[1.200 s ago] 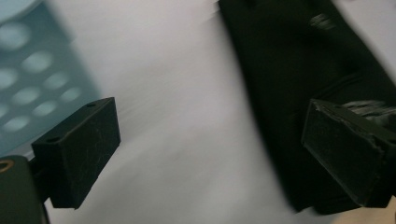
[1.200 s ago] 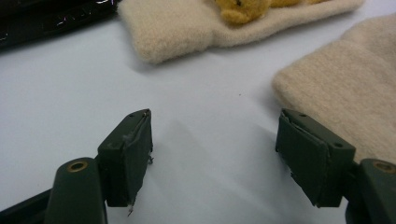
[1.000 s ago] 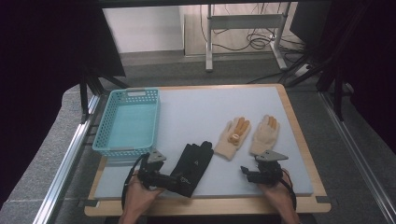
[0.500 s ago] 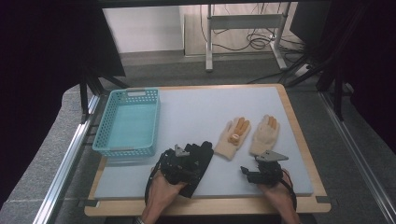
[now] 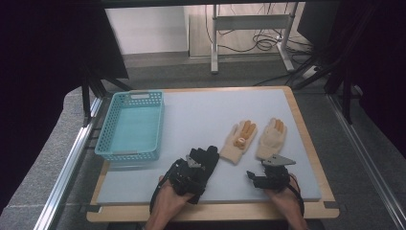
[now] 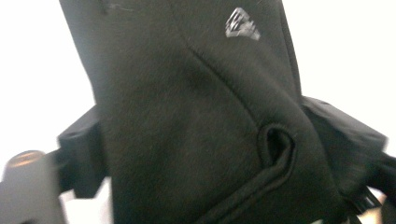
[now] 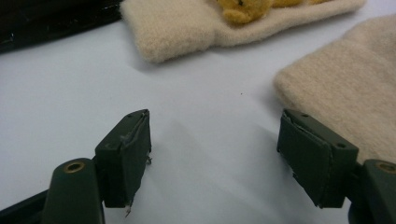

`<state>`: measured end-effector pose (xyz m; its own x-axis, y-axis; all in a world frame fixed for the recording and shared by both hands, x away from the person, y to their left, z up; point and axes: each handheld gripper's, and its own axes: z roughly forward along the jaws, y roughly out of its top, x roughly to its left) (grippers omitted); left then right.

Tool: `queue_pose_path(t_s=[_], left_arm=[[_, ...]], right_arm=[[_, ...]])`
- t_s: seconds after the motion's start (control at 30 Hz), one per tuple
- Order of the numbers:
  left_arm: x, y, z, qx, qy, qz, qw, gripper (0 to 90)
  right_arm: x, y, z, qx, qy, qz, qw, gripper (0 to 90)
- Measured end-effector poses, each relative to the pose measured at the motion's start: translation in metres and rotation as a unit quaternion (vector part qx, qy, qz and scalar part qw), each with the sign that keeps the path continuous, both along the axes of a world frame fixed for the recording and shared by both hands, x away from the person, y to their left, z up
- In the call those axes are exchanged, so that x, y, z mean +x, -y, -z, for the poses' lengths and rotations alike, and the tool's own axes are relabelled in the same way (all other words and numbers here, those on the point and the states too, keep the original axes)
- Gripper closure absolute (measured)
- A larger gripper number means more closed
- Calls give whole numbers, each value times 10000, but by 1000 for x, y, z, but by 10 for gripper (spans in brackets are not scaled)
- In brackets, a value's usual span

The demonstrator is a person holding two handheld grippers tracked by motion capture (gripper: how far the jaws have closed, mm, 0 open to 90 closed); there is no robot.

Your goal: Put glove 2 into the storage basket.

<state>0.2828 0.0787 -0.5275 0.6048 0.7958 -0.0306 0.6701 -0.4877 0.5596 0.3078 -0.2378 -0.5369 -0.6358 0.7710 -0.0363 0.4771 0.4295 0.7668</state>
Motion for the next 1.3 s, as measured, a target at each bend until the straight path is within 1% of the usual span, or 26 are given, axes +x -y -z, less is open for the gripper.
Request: queue_pose_path(t_s=[0.07,0.13,0.17,0.23,0.33,0.37,0.47,0.5,0.53,0.63,0.67,0.7,0.8,0.97,1.1,1.2,1.3], left_arm=[[2,-6,-2,-21,17,-4,10000,279],[4,-11,-4,12,62,36,10000,435],[6,-14,-5,2,51,66,10000,495],[9,-17,-6,25,17,115,9999,568],[9,-16,-7,144,74,172,9997,617],[10,-17,-8,125,67,187,9997,623],[13,-22,-10,-98,2,168,9998,634],[15,-24,-12,-131,-16,156,9998,634],[17,-26,-14,-150,7,142,9998,634],[20,-28,-21,-187,45,132,9997,632],[20,-28,-21,-187,45,132,9997,631],[24,-30,-28,-211,119,99,9997,630],[30,-33,-37,-240,178,54,9995,628],[44,-41,-56,-259,305,-94,9992,627],[53,-45,-68,-282,362,-159,9988,625],[61,-48,-77,-248,419,-210,9986,622],[69,-52,-87,-267,461,-303,9981,620]], right_arm=[[0,0,0,0,1,0,10000,254],[0,0,0,-1,4,0,10000,254],[0,0,0,-1,4,-1,10000,254],[0,0,0,1,5,-2,10000,254],[0,0,0,3,5,0,10000,254],[0,0,0,3,4,0,10000,254],[0,0,0,4,4,-1,10000,254],[0,0,0,3,4,-1,10000,254],[0,0,0,5,4,-1,10000,254],[0,0,0,4,10,-5,10000,254],[0,0,0,4,10,-5,10000,254],[0,0,0,11,4,-4,10000,253],[0,0,0,11,-3,-1,10000,252],[0,0,0,3,0,-9,10000,250],[0,0,0,7,-4,-9,10000,250],[-1,0,0,8,-6,-10,10000,249],[0,0,0,13,1,-11,10000,248]])
